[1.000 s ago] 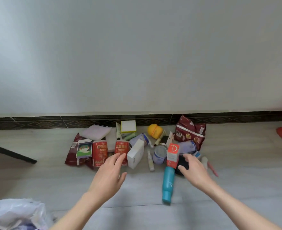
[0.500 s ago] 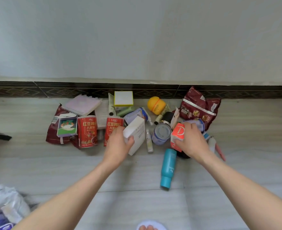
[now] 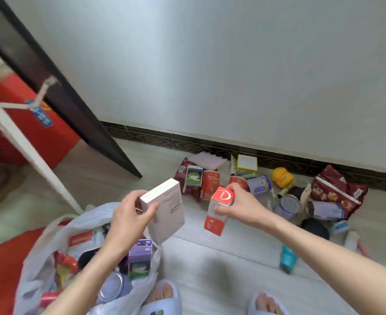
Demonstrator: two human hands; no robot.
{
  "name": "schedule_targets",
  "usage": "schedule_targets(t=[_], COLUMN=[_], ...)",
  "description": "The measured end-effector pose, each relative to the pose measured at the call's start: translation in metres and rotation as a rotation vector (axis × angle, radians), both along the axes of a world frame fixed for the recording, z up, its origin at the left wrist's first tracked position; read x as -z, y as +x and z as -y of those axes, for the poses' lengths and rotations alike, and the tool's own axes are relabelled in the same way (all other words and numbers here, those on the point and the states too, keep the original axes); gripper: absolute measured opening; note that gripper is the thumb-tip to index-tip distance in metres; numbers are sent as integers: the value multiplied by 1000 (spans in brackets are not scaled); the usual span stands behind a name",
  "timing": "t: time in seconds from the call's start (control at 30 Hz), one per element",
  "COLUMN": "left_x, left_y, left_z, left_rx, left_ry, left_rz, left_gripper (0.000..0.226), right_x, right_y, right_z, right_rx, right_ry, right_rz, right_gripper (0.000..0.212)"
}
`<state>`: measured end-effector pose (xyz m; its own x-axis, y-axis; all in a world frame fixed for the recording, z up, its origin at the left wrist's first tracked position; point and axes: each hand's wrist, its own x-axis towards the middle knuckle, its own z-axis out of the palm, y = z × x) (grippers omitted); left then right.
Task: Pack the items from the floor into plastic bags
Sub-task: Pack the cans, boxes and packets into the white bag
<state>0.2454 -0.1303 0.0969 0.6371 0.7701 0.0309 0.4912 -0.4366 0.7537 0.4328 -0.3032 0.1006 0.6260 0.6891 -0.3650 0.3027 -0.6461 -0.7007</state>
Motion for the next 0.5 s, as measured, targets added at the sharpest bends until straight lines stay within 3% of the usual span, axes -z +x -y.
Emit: schedule_targets(t=[0.13,0.3,0.4,0.5], left_x=[-14,-6,11,26], left_y=[-73,-114,-136,-151], left_z=[-52,-94,-117,-138], left_rx=[-278,-414,-491,-304], left_ry=[-17,-33,-48,29], left_rz=[80,84,94,-8], left_gripper=[30,27,24,25], right_x=[-31,-19,12,52], right_y=[-49,-113,-136,-151], right_z=[-89,-181,-209,-217], right_rx=[-300,-526,-446,-252], right_ry=[2,-47,-7,56], right_rz=[53,61,39,-68], right_gripper=[57,51,47,38])
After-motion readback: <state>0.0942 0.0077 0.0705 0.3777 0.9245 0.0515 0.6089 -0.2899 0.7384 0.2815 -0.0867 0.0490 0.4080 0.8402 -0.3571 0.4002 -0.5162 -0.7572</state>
